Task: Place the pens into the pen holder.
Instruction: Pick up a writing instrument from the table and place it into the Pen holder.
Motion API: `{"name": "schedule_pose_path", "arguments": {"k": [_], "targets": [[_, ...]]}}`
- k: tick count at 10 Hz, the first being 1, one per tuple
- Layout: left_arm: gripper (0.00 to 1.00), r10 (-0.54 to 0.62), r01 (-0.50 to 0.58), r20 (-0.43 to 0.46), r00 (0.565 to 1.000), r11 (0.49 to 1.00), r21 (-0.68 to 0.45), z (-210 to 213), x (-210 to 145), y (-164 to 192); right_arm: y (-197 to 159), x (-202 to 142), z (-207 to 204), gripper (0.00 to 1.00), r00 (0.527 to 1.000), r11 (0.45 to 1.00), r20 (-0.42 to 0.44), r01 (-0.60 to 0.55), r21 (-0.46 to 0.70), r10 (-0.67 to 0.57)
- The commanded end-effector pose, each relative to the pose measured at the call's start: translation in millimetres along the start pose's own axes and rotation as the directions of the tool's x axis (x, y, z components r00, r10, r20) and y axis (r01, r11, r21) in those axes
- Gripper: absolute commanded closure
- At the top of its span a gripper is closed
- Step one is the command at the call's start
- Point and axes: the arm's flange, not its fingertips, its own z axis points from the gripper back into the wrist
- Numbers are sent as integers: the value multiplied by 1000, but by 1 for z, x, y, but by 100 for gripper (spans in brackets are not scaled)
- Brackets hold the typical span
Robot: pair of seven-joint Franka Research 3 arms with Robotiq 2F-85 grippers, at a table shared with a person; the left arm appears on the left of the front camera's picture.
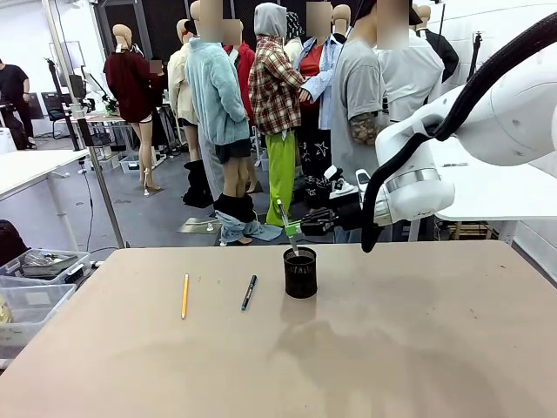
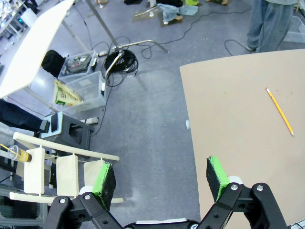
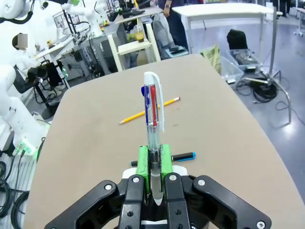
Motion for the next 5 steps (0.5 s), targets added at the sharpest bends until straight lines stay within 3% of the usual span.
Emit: {"name": "schedule_pose_path", "arguments": {"k": [1,5], "targets": [[0,-2,2,5,1000,1000,7,0,1,0,-6,-6,-2,100,999,999,-22,37,6,-36],[0,-2,2,5,1000,1000,7,0,1,0,-4,-22,-3,100,995,998,-100,12,-61,-18]]}}
